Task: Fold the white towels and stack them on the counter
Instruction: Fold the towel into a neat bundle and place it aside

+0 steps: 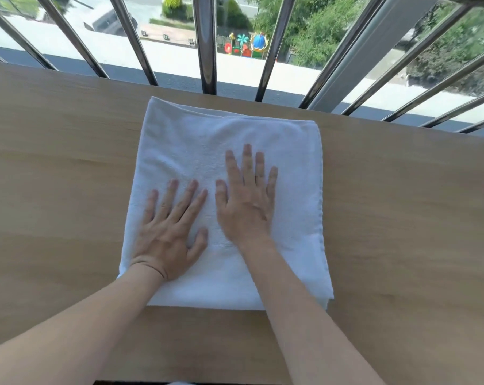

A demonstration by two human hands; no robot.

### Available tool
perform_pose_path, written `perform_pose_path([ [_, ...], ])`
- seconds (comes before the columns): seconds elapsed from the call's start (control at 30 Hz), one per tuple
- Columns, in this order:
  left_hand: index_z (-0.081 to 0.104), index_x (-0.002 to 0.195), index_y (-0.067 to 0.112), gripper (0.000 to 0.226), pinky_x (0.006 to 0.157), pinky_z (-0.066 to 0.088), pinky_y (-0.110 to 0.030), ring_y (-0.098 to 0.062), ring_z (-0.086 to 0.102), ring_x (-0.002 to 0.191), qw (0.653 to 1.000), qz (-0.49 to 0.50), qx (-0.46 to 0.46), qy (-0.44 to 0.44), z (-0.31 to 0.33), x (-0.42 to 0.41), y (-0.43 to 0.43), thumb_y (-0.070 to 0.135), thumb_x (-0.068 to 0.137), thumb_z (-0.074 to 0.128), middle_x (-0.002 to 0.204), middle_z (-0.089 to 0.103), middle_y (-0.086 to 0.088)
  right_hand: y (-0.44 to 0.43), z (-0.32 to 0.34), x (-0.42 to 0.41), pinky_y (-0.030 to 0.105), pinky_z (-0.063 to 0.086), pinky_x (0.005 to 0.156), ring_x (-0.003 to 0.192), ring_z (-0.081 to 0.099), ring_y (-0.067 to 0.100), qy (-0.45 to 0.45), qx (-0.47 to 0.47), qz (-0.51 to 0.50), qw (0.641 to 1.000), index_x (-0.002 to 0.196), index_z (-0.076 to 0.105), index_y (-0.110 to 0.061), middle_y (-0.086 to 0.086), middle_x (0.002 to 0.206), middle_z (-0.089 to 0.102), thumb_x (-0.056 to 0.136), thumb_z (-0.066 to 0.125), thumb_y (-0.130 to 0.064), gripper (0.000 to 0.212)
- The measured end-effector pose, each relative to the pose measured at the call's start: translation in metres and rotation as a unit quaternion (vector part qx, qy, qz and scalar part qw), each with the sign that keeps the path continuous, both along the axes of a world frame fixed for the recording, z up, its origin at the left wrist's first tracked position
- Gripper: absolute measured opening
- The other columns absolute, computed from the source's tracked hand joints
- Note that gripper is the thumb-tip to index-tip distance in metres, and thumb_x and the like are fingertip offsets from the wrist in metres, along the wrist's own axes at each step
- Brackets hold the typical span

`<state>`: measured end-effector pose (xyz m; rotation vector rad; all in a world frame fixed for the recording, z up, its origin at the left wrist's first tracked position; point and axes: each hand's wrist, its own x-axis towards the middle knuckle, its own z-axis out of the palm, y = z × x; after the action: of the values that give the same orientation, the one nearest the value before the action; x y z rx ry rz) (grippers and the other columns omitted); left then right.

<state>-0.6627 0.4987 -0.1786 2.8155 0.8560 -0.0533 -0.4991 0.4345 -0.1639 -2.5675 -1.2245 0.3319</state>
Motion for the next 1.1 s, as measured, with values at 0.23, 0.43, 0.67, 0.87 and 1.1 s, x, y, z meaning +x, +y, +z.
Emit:
perform_pose_path([
  [0.23,0.017,0.16,0.025,0.071,0.124,0.006,-0.053,-0.025,0.003,0.155,1.0,0.0,-0.01,0.001,-0.003,-0.001,-0.001,0.051,0.095,0.031,0.167,0.01,0.005,-0.108,-0.011,-0.007,0.05,-0.002,0.123,0.153,-0.011,0.019,-0.031,-0.094,-0.089,0.991,0.159,0.002,-0.034,0.0,0.167,-0.006,0.103,0.016,-0.051,0.06],
  [0.43,0.01,0.16,0.023,0.065,0.124,-0.002,-0.049,-0.025,-0.004,0.155,0.999,-0.001,-0.032,-0.002,0.003,-0.002,-0.001,0.046,0.101,0.023,0.167,0.004,0.002,-0.104,0.001,-0.02,0.051,-0.006,0.122,0.153,-0.012,0.023,-0.066,-0.127,-0.18,0.973,0.159,-0.002,-0.021,0.004,0.167,-0.008,0.104,0.012,-0.048,0.063],
  [0.67,0.029,0.156,0.018,0.056,0.125,0.005,-0.041,-0.022,0.012,0.154,0.993,-0.087,-0.074,-0.041,0.007,-0.014,0.01,0.031,0.102,0.029,0.165,0.022,-0.002,-0.048,-0.005,-0.104,0.051,-0.004,0.122,0.153,-0.011,0.023,-0.008,-0.079,-0.102,0.992,0.159,0.004,-0.029,0.002,0.167,-0.005,0.102,0.017,-0.049,0.063],
  [0.87,0.011,0.159,0.037,0.061,0.124,-0.005,-0.044,-0.019,-0.004,0.155,0.996,-0.089,-0.027,0.001,0.001,0.013,0.063,0.052,0.1,0.016,0.168,0.002,0.008,-0.043,-0.015,-0.099,0.053,0.002,0.122,0.153,-0.006,0.025,-0.047,-0.073,-0.11,0.99,0.159,0.006,-0.032,0.003,0.167,0.001,0.1,0.022,-0.055,0.065],
  [1.1,0.004,0.158,0.04,0.062,0.123,-0.011,-0.043,-0.017,-0.01,0.154,0.999,-0.035,-0.035,0.004,0.0,0.07,0.119,0.058,0.1,0.013,0.168,-0.002,0.005,-0.041,-0.018,-0.097,0.055,0.004,0.122,0.153,-0.005,0.025,-0.055,-0.069,-0.115,0.989,0.159,0.008,-0.03,0.003,0.167,0.003,0.099,0.025,-0.057,0.068],
])
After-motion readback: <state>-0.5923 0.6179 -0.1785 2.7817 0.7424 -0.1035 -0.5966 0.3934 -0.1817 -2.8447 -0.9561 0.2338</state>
